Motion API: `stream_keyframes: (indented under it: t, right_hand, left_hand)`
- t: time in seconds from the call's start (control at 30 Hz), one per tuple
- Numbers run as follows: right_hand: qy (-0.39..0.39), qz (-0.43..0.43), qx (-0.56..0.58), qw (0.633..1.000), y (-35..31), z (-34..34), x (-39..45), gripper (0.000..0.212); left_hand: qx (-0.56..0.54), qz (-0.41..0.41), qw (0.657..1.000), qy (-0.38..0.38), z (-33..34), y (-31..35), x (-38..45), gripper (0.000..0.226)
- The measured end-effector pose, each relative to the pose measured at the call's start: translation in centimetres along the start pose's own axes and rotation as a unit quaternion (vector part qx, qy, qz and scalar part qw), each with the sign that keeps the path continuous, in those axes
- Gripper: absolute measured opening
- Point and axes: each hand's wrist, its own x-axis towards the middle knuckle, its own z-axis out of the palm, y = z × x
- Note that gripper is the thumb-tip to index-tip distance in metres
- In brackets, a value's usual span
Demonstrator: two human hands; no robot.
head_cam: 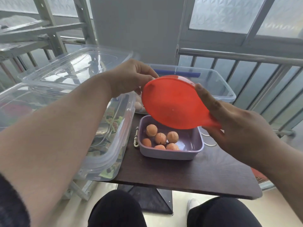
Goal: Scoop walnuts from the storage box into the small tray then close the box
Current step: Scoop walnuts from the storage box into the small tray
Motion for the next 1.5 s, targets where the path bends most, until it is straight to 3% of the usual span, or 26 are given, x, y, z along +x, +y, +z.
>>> stream_keyframes:
  t: [0.1,0.2,0.53,0.8,1.0,1.17,1.33,1.5]
  right_hand:
    - [0.004,-0.001,-0.007,1.0,0.0,-0.2,0.0,0.095]
    - [-0.04,-0.019,-0.017,0.999,0.0,0.1,-0.1,0.098]
    - [-0.063,0.013,-0.004,0.998,-0.2,0.7,-0.3,0.107]
    - [-0.035,0.132,0.14,0.981,1.6,0.5,1.1,0.119]
    - [0.017,0.195,0.162,0.967,4.1,0.7,6.0,0.123]
    - [-0.016,0.2,0.084,0.976,6.2,2.7,11.2,0.118]
    - [-0.06,0.151,-0.092,0.982,6.7,4.9,15.4,0.111]
    - [-0.104,0.106,-0.162,0.976,6.5,6.6,18.3,0.1]
  left_hand:
    - [0.026,0.0,0.999,0.036,0.0,0.0,0.1,0.021]
    - [0.057,-0.007,0.995,0.075,-0.3,-0.3,0.2,0.016]
    - [0.14,-0.067,0.978,0.14,-0.6,-1.0,0.6,0.026]
    - [0.136,-0.117,0.972,0.153,-0.7,-0.9,0.7,0.028]
    - [0.191,-0.12,0.965,0.131,-0.6,-0.7,0.4,0.028]
    - [0.205,-0.109,0.967,0.108,-0.3,-0.7,0.4,0.017]
    - [0.218,-0.095,0.968,0.082,-0.1,-0.1,0.2,0.012]
    - [0.215,-0.089,0.97,0.067,-0.3,-0.4,0.2,0.013]
